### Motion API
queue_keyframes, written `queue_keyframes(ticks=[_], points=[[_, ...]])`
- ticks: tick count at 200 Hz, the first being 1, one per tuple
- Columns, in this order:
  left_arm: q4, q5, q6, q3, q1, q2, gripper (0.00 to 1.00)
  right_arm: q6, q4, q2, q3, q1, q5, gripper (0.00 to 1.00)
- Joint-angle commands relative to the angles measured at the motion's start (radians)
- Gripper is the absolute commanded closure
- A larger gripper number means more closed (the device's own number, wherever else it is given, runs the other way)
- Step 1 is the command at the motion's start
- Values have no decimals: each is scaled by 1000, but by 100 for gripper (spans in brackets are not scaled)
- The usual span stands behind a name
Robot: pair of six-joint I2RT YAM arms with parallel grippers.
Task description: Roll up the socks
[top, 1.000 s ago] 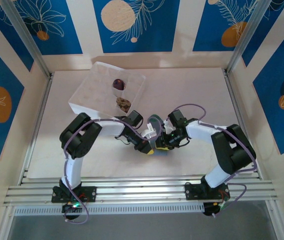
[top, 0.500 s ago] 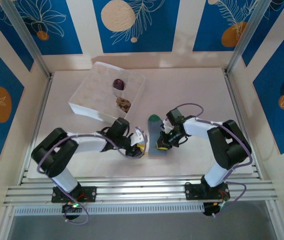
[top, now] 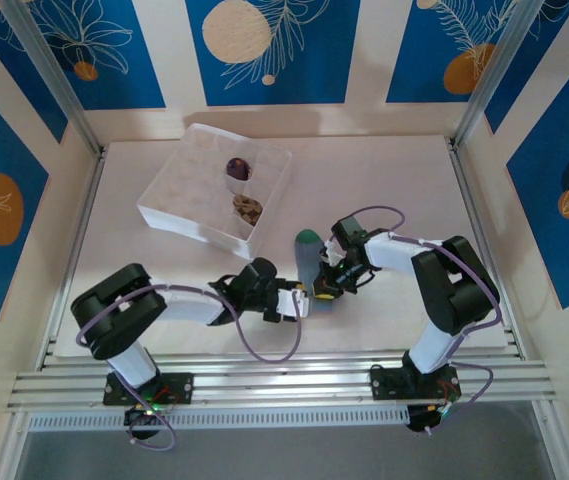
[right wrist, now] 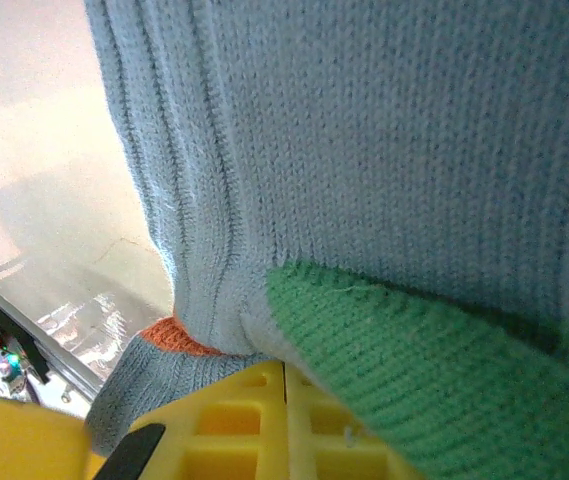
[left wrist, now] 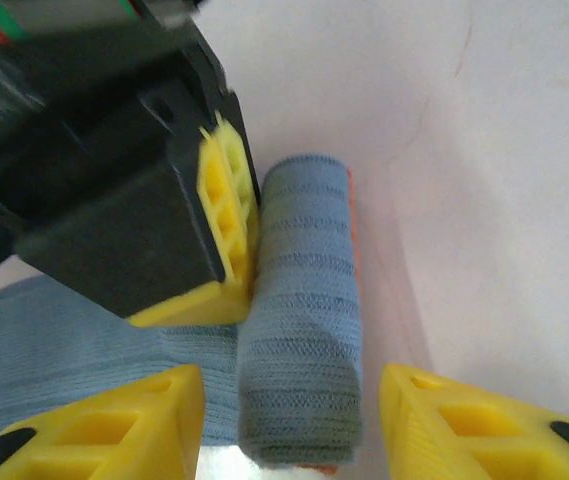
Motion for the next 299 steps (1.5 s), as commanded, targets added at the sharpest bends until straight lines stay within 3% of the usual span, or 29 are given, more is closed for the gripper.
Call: queue_keyframes(ticks=[1,31,40,55,75,93,154,226,299], points=[[18,-36,71,25,-31,40,52,-13,-48,68,-48,20,100,95],[21,-51,70,24,-58,61,58,-15,-50,75,-47,22,99,95],[8,-49,68,29,-63,60,69,-15,-50,74,-47,23,99,95],[-37,-41,45,45,-66,55,100,-21,-46,76,-46,24,97,94],[-99,-13,-28,65,-54,39,100,-32,-26,63,-50,28,70,83],[-179,131,-132,96,-3,38,100,-14,57,9,-93,20,-14,70],[-387,511,-452,207,182,148,100,-36,201,-90,-170,-6,-201,56],[-366,668,-778,258,294,248,100,-67,216,-184,-222,20,-115,53],[-351,716,-917,283,333,330,100,-79,229,-244,-249,57,-41,51]])
